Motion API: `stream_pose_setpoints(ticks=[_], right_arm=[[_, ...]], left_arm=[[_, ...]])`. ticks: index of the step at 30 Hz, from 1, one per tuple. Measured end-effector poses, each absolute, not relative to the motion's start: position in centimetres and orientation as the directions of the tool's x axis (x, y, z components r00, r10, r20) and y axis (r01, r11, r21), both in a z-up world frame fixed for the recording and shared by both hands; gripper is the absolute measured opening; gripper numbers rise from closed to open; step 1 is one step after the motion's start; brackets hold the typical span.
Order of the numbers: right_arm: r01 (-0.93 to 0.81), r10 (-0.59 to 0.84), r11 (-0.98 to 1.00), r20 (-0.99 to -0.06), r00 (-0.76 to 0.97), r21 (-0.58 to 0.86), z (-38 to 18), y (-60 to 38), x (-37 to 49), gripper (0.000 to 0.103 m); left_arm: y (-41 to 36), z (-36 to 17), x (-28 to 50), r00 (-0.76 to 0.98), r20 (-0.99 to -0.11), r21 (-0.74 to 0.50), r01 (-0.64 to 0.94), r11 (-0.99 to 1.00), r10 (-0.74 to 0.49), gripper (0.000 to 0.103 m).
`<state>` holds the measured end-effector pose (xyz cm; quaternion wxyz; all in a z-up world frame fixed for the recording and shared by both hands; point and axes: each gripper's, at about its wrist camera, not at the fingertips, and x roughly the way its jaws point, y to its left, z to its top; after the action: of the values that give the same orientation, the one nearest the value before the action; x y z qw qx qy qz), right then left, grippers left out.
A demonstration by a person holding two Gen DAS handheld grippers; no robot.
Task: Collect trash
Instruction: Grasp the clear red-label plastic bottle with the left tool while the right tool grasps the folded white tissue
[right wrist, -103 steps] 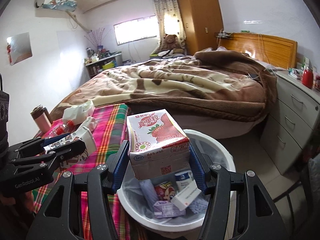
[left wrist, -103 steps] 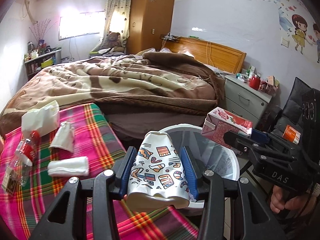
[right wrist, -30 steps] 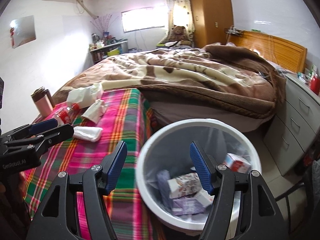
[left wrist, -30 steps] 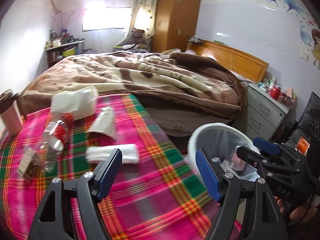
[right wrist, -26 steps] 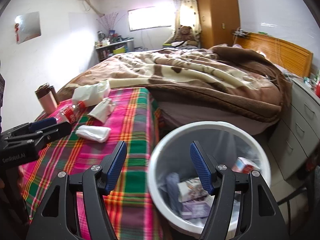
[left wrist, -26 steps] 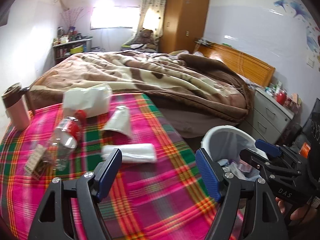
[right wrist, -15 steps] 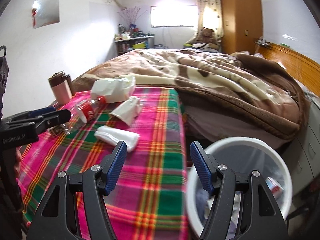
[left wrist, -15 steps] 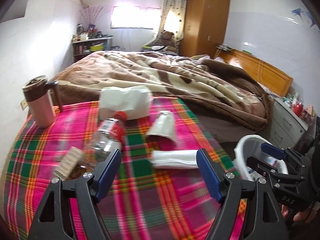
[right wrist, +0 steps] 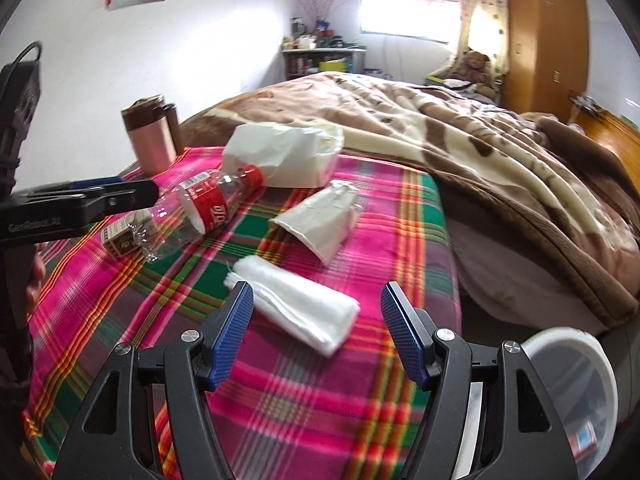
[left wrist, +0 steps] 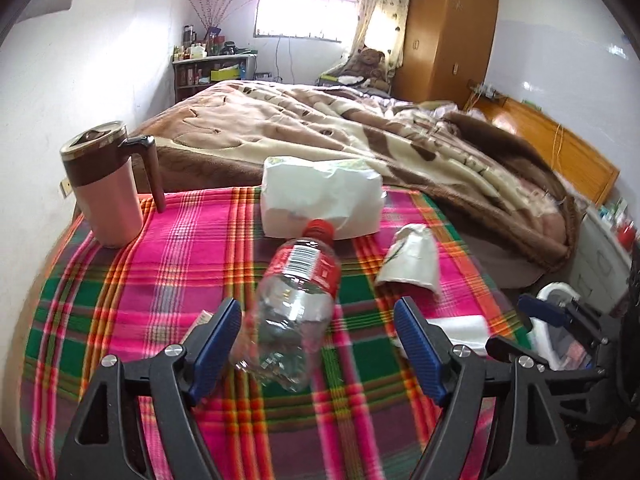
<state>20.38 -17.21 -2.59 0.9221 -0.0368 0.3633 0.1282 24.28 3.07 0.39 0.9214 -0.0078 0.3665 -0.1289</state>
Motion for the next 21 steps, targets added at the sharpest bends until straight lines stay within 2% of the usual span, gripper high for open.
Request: stream_pose_setpoints(ticks=[21], right_arm=[[-0.417, 0.308, 0.907, -0.777, 0.549, 0.065, -5.3, -15.8, 23.6, 0.071]], left_arm=[[1.5, -3.8, 30.1, 0.576, -0.780, -0.095, 0.274, 0.957, -0.243, 0.081]])
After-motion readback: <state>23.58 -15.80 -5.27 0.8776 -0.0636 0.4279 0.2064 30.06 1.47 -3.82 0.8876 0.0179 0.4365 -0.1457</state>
